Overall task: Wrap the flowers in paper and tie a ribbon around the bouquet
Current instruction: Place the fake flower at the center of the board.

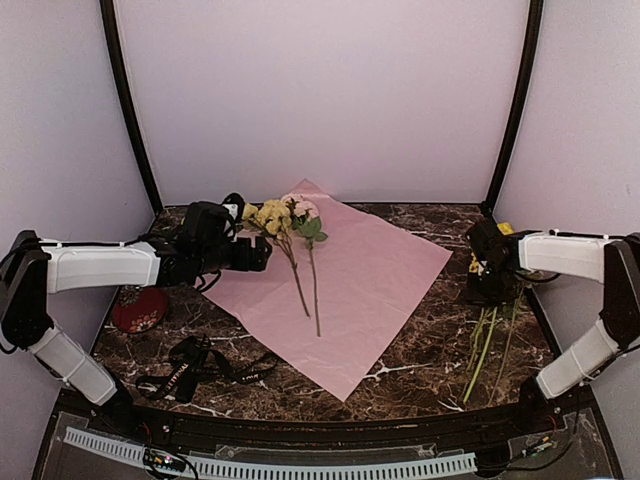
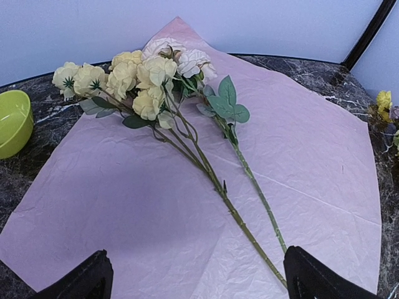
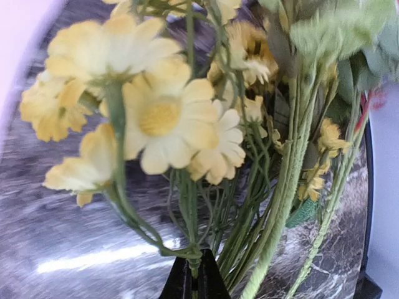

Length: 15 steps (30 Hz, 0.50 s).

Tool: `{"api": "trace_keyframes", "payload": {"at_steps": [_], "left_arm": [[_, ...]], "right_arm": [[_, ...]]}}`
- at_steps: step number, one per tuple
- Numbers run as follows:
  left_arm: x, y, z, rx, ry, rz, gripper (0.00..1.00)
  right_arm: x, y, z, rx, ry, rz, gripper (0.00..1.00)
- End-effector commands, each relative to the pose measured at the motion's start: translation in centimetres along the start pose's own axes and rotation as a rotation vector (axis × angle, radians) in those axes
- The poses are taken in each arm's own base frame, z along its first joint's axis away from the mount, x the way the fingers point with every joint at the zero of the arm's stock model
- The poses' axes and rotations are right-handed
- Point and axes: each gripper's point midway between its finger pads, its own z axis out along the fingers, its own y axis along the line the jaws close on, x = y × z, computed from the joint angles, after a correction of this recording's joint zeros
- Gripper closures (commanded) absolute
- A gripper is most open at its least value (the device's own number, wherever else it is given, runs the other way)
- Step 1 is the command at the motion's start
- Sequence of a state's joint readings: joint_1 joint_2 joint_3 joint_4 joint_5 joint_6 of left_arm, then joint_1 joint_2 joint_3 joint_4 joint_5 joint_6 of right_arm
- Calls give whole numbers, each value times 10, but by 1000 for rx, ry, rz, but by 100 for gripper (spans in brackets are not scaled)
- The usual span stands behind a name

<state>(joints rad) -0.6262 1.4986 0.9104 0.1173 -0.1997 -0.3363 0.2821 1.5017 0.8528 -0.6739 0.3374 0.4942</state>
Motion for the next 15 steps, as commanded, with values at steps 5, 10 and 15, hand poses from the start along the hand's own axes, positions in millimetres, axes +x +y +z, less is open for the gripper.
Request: {"api": "trace_keyframes", "payload": {"at_steps": [5,10,15], "left_arm": [[-19,3,-8,-21,-47,15,2],[-21,6,-10,-36,-58,17,2],[-17,6,-8,-36,-44,17,2]], "right_arm": [[-28,87,-90,-542,-245,-156,100],[12,112,-65,-496,-143,-306,100],[33,113,-48,-399,-75,-371,100]]}}
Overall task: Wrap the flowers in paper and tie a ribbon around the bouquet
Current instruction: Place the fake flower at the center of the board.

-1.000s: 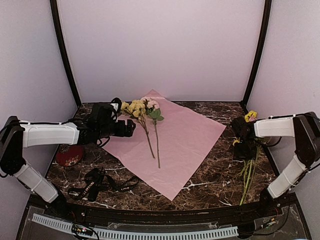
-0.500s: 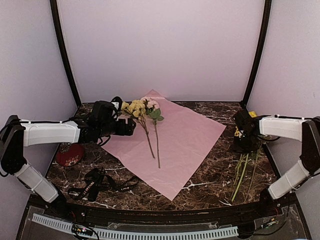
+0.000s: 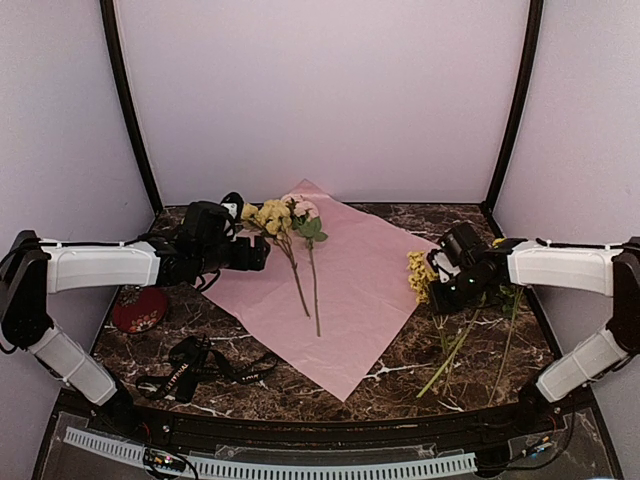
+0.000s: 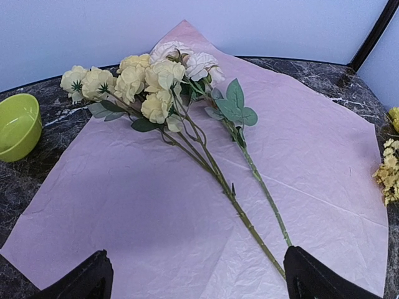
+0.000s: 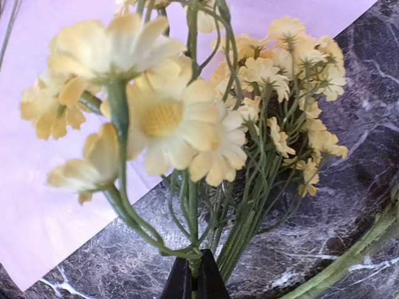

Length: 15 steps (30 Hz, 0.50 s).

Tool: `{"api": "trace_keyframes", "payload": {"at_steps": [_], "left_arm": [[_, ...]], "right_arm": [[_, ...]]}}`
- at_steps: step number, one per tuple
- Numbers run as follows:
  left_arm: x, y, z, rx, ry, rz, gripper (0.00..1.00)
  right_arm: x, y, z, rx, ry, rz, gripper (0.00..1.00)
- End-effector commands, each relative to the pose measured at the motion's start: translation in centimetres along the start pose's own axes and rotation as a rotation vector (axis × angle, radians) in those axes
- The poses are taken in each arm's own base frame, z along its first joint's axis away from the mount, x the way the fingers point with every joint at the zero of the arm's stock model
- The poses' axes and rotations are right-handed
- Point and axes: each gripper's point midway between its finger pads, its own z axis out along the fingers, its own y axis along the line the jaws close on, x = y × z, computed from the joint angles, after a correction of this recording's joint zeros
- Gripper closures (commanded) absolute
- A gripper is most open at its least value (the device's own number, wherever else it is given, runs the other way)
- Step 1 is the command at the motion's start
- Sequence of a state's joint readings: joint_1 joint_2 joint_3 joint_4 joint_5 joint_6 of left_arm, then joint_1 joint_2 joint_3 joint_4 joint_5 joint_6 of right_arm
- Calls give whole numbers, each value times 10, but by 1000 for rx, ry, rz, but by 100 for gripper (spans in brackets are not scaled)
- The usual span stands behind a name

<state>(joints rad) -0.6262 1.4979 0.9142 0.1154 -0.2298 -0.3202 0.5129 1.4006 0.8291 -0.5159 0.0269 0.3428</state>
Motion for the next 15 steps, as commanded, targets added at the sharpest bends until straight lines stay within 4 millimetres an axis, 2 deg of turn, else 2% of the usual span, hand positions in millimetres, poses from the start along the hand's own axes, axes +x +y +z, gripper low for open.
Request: {"api": "trace_keyframes", "payload": {"at_steps": [1,2,3,8,11,13,15], "left_arm": [[-13,2,-7,-8,-29,0,2],[-12,2,-7,-8,-28,-1,2],[-11,2,-6,-8,-25,-1,2],[-11,1,-5,-5,-22,1,2],[-10,1,-5,-5,-22,3,2],[-9,2,-4,-8,-20,4,2],[-7,3,-3,-10,-16,7,2]], "right_arm": [[16,-5,6,61,52,-35,100],[16,-7,5,69,52,-31,100],[17,-7,4,74,55,-26,96],[13,-12,-11,110,55,36,50],[18,-17,-17,132,64,101,28],[28,-17,-13,127,90,132,22],[38,-12,-4,88,116,144,20]]}}
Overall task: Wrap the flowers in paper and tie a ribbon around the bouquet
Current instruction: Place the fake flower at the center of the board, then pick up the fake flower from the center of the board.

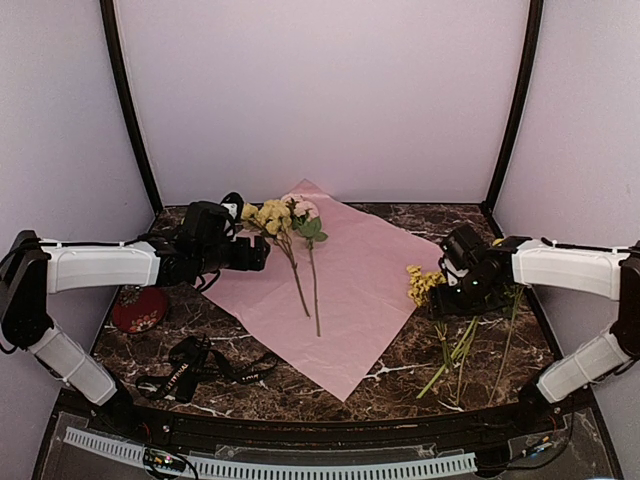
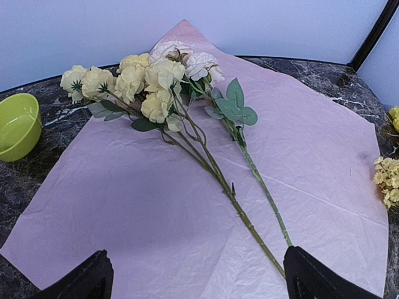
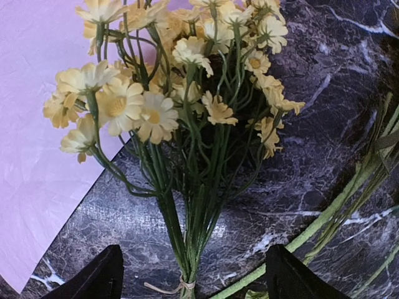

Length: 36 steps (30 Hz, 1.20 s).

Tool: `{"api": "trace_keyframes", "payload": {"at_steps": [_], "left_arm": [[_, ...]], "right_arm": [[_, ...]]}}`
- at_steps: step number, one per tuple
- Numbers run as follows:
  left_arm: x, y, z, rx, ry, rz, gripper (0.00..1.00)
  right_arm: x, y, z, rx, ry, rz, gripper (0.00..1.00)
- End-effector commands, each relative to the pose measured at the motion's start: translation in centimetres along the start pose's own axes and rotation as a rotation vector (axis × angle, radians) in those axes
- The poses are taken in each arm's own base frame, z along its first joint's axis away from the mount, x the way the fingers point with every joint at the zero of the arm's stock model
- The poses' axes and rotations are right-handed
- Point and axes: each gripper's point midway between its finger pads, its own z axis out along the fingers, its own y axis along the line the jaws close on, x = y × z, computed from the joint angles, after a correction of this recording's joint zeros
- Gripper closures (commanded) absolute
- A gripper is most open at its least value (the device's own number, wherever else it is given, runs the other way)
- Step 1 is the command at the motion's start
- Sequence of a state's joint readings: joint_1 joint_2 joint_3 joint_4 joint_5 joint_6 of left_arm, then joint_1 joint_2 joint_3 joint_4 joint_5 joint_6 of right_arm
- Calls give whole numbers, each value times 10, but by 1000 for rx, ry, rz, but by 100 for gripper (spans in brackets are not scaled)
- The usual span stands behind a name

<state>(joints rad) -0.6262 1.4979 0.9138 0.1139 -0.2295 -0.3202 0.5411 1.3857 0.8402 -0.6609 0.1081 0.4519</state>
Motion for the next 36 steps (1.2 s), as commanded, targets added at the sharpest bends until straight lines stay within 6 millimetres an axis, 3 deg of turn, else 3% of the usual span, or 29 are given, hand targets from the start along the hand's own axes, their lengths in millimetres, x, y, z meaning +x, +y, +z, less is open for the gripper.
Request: {"api": "trace_keyframes", "payload": {"at_steps": [1,5,10,13,14,17,20,22,26,29,31,34,35,36], "left_arm": [[-8,2,-3,-10,-17,9,2],[-8,3,-4,-13,-16,14,2],[-5,5,-5,-18,-13,14,2],[-2,6,-5,-21,-6,12,1],[-1,6,-5,-22,-4,14,1],[1,5,-4,-13,6,17,1],[-1,0,-3,7,13,12,1],[-4,-4,-4,23,17,9,1],[-17,0,-7,51,9,-16,1],[-24,5,-7,70,42,-29,1],[-30,6,-8,84,63,-13,1],[-35,14,-9,98,73,-7,1],[-33,19,-7,93,77,-11,1],[-32,23,-6,87,82,-14,1]], "right_arm": [[16,3,9,-30,47,70,22],[21,3,25,-20,76,81,36],[30,-3,40,31,128,91,69],[31,-9,37,62,128,103,91],[29,-12,33,77,118,113,99],[13,-26,12,136,40,160,100],[-22,-32,-23,159,-98,185,100],[-56,-22,-49,123,-202,165,100],[-129,24,-95,-16,-392,115,100],[-176,76,-105,-162,-480,93,100],[-198,122,-103,-265,-505,50,100],[-216,191,-87,-424,-494,-16,100],[-216,213,-78,-473,-476,-36,100],[-214,232,-57,-499,-439,-54,100]]}}
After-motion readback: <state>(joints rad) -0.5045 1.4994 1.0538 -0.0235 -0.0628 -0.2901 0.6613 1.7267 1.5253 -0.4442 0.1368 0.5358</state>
